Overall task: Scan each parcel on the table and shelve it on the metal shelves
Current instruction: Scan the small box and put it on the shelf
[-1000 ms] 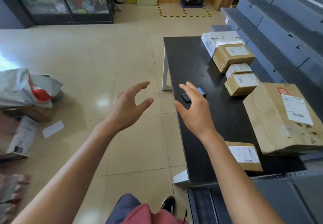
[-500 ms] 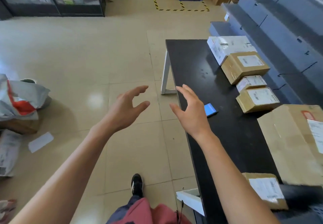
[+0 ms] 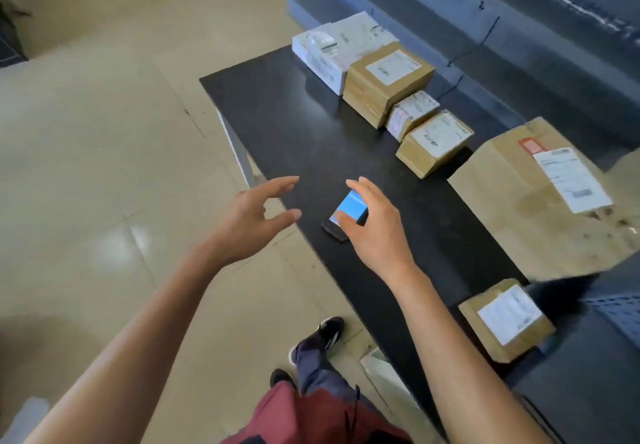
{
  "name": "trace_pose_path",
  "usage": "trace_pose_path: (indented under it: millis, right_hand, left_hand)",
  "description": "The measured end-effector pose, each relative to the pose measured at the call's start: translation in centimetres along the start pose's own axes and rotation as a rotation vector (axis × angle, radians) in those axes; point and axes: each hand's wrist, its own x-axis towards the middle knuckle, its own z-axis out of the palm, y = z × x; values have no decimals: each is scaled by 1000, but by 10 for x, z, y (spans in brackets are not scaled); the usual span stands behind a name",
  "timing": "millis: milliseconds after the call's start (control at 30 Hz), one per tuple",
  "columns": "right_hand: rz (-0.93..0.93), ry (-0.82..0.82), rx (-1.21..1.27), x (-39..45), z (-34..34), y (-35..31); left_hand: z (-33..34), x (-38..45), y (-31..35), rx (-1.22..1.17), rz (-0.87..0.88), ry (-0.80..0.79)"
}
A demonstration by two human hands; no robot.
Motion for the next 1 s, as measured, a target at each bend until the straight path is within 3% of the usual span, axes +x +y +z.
trace_pose_path:
  millis: [200,467,700,1000]
  right_hand:
    - [162,81,-16,43,-12,47]
    - [343,79,-41,65,-6,94]
    - [483,49,-70,64,28,119]
    - [852,51,-214,87,95,124]
  left_hand:
    - [31,84,9,63,36,-201]
    - [66,152,19,69,32,-327]
    - [90,203,9,92,68,-480]
    - [94,258,-17,153,147,-718]
